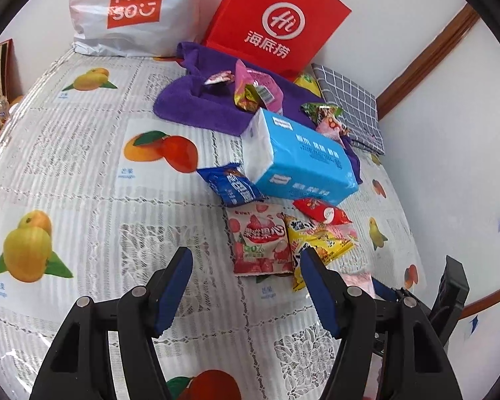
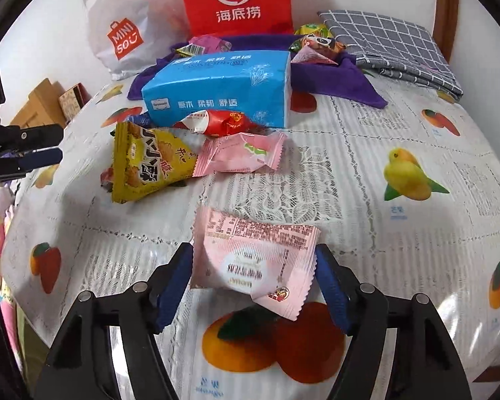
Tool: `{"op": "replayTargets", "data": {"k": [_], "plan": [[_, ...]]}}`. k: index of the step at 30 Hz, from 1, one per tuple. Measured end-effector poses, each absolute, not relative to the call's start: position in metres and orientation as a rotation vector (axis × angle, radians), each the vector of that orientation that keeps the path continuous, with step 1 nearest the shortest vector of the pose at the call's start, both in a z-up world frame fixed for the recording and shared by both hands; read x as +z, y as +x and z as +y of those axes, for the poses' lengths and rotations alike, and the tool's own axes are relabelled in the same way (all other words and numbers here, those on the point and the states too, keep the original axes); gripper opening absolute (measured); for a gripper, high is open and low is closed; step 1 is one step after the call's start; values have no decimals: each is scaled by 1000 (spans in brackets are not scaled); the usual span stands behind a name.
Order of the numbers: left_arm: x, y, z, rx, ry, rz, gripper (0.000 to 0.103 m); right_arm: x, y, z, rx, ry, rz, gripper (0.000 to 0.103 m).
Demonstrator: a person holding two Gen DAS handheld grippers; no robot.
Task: Organize snacks
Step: 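Grasp the pink square omom pack with the right gripper, then grasp the blue wrapped snack with the left gripper while the right holds the omom pack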
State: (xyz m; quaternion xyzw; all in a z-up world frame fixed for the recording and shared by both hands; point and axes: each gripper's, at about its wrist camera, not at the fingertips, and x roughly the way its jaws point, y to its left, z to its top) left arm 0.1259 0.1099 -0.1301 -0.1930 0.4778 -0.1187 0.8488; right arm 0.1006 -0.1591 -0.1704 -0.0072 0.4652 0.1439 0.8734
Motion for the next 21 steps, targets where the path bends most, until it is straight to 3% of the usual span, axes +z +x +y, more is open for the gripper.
{"op": "replayTargets", "data": {"k": [5, 9, 21], "plan": [[-137, 124, 106, -249, -381, 1025, 65, -175, 99, -150, 259, -18, 916, 75], [-143, 125, 108, -234, -378, 1034, 65, -174, 94, -148, 260, -45, 888, 65], [-147, 175, 96, -174, -338, 1014, 65, -171, 96, -178, 187, -11, 868, 64]]}}
